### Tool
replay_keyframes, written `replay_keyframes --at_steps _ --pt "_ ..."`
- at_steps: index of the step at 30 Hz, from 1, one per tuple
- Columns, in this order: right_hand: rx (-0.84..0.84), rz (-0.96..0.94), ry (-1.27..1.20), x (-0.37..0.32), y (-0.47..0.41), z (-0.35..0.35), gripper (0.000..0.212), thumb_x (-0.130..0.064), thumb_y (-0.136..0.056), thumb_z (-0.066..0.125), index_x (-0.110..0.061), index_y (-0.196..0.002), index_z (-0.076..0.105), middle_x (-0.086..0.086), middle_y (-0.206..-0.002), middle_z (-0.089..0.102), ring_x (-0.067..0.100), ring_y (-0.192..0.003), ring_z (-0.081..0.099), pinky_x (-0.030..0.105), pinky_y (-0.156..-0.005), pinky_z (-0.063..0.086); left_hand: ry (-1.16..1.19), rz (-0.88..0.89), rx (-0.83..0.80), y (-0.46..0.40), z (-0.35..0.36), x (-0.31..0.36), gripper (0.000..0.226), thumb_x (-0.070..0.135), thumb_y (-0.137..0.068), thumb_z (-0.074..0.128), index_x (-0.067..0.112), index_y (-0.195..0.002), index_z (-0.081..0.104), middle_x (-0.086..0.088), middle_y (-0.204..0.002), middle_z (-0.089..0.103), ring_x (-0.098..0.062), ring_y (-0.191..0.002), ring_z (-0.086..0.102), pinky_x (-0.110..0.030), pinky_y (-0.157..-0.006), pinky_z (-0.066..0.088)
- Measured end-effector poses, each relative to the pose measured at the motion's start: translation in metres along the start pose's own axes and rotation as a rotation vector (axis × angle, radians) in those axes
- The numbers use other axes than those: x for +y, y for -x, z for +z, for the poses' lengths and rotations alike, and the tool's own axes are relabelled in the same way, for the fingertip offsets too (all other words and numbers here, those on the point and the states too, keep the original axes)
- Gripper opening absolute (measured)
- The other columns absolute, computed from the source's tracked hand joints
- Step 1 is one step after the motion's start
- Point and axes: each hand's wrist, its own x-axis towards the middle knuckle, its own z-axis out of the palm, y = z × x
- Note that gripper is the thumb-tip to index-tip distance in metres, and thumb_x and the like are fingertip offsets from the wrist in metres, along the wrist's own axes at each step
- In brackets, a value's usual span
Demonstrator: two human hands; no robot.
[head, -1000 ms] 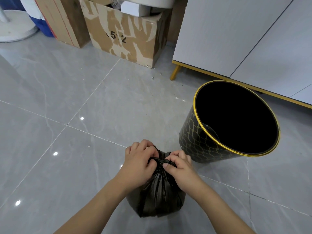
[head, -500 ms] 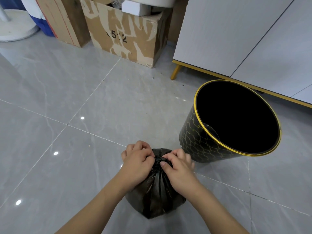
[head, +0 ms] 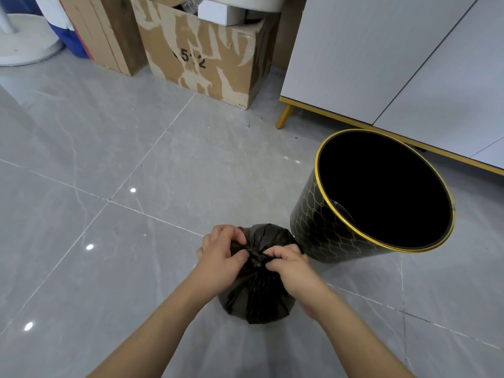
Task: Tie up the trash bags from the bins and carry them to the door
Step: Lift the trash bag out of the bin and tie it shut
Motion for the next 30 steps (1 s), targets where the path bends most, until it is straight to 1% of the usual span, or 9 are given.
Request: replay_keyframes --at_steps 2,5,11,16,18,21,25,28,30 --pt "-0.162 0.102 -0.355 -0.002 0.004 -0.008 0.023 -0.007 -0.087 0.053 -0.019 -0.095 0.071 0.006 -0.110 0.063 0.024 -0.106 0.057 0.034 -0.090 0.048 -0.030 0.081 0.005 0.003 -0.002 0.000 0.023 0.020 -0.086 0.064 0.036 -0.084 0.048 0.018 -0.103 0.046 -0.003 -0.096 0.039 -0.028 -0.088 0.024" --pt "-0.170 0.134 -0.459 -0.005 0.008 -0.016 0.025 -0.003 -0.087 0.050 -0.009 -0.101 0.070 0.011 -0.098 0.069 0.019 -0.089 0.064 0.025 -0.068 0.050 -0.059 0.200 -0.009 0.010 -0.005 0.002 0.024 0.016 -0.086 0.060 0.037 -0.084 0.048 0.017 -0.094 0.051 -0.003 -0.095 0.043 -0.028 -0.090 0.027" --pt "-0.118 0.133 -0.457 -0.002 0.008 -0.016 0.030 -0.004 -0.091 0.043 -0.006 -0.108 0.068 0.014 -0.106 0.069 0.023 -0.097 0.065 0.030 -0.078 0.052 -0.120 0.296 -0.056 0.024 -0.007 -0.004 0.022 0.038 -0.073 0.050 0.035 -0.095 0.054 0.024 -0.106 0.046 -0.004 -0.110 0.039 -0.016 -0.097 0.015" --pt "-0.116 0.090 -0.433 -0.005 0.012 -0.014 0.033 0.000 -0.092 0.042 -0.014 -0.093 0.072 0.007 -0.091 0.073 0.018 -0.087 0.068 0.025 -0.071 0.055 -0.234 0.315 0.083 0.022 -0.005 -0.005 0.012 0.039 -0.087 0.055 0.030 -0.088 0.062 0.020 -0.107 0.048 -0.010 -0.107 0.037 -0.026 -0.094 0.018" --pt "-0.032 0.027 -0.375 -0.003 0.010 -0.011 0.031 -0.002 -0.094 0.046 -0.020 -0.095 0.071 0.003 -0.097 0.072 0.019 -0.097 0.066 0.026 -0.082 0.055 -0.250 0.258 0.120 0.019 -0.006 -0.002 0.018 0.038 -0.092 0.048 0.030 -0.081 0.060 0.021 -0.105 0.050 -0.010 -0.107 0.036 -0.027 -0.092 0.019" --pt "0.268 -0.137 -0.163 0.005 0.004 -0.010 0.026 -0.017 -0.091 0.058 -0.041 -0.088 0.069 -0.017 -0.099 0.068 0.013 -0.111 0.056 0.041 -0.102 0.043 -0.226 0.007 0.045 0.012 -0.008 0.010 0.032 0.036 -0.099 0.039 0.027 -0.077 0.061 0.018 -0.104 0.046 -0.013 -0.112 0.030 -0.028 -0.091 0.017" --pt "0.445 -0.273 -0.014 0.009 0.007 -0.008 0.031 -0.029 -0.089 0.062 -0.056 -0.074 0.060 -0.031 -0.087 0.060 -0.016 -0.103 0.035 0.036 -0.099 0.031 0.020 -0.308 -0.079 0.003 -0.017 0.024 0.036 0.051 -0.096 0.041 0.027 -0.072 0.052 0.020 -0.089 0.038 -0.025 -0.117 0.041 -0.042 -0.106 0.033" --pt "0.485 -0.264 -0.029 0.011 0.004 -0.008 0.029 -0.026 -0.091 0.060 -0.050 -0.076 0.060 -0.028 -0.089 0.060 -0.007 -0.097 0.041 0.040 -0.100 0.034 0.047 -0.369 -0.075 -0.002 -0.027 0.023 0.038 0.054 -0.093 0.047 0.021 -0.075 0.055 0.011 -0.086 0.041 -0.031 -0.114 0.045 -0.047 -0.104 0.038" --pt "0.462 -0.241 -0.078 0.013 0.001 -0.012 0.023 -0.022 -0.092 0.059 -0.042 -0.081 0.064 -0.021 -0.095 0.063 0.004 -0.102 0.052 0.042 -0.099 0.041 -0.032 -0.407 -0.040 -0.004 -0.035 0.018 0.043 0.052 -0.093 0.048 0.020 -0.063 0.050 0.002 -0.081 0.046 -0.034 -0.110 0.045 -0.045 -0.100 0.040"
